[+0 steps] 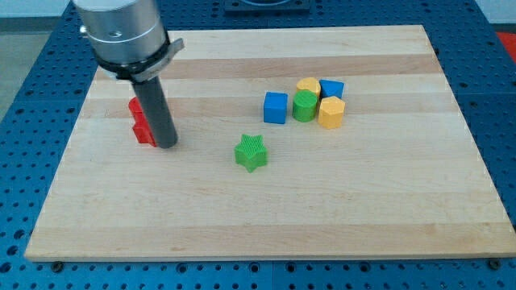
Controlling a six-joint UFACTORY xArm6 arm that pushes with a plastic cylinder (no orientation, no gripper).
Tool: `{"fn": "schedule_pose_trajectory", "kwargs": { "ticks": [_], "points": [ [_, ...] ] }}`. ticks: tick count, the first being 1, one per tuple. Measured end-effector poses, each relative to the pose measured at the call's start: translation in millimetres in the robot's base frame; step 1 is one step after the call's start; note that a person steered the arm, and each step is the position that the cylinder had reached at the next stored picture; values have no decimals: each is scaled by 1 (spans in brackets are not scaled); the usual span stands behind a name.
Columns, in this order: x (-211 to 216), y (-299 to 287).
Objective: Slide the red star closer to the red circle
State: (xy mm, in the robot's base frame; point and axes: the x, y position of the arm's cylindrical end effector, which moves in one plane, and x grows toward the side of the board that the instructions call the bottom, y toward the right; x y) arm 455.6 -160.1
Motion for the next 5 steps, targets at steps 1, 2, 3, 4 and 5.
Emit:
{"fn": "schedule_pose_trajectory", "kwargs": {
  "ticks": [1, 2, 3, 4, 5],
  "points": [
    [0, -20],
    [-7, -19],
    [-23, -18],
    [-24, -18],
    [-10, 8]
  ]
}}
